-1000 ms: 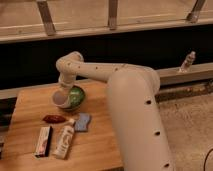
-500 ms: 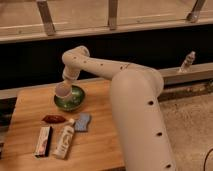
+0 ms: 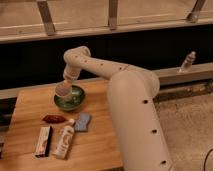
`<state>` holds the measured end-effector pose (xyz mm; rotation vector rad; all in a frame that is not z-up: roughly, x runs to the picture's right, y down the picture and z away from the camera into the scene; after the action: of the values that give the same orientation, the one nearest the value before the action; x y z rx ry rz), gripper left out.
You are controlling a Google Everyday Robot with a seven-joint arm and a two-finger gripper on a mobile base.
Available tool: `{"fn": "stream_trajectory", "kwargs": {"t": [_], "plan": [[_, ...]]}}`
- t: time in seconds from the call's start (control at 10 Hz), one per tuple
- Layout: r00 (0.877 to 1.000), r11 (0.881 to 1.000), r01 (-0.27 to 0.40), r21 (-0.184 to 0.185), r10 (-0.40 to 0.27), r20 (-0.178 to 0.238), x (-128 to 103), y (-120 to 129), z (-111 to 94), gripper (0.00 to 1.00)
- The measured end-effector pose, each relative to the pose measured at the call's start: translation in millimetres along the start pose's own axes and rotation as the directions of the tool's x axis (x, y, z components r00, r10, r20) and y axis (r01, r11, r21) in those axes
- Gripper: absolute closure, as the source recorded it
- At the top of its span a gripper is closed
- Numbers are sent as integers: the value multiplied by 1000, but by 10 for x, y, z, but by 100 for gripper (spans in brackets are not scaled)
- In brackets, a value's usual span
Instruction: Place the ceramic cup in the ceramic bowl
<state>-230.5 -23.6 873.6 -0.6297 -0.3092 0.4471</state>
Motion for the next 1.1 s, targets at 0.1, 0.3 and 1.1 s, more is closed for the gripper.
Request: {"fn": "stream_trajectory", "kwargs": {"t": [0.1, 0.3, 1.1], "plan": [[1000, 1000, -1, 1, 1, 1, 4, -6, -7, 98], [1000, 1000, 1, 0, -1, 0, -6, 3, -1, 81], [1000, 1000, -1, 0, 1, 0, 3, -2, -1, 20]]}}
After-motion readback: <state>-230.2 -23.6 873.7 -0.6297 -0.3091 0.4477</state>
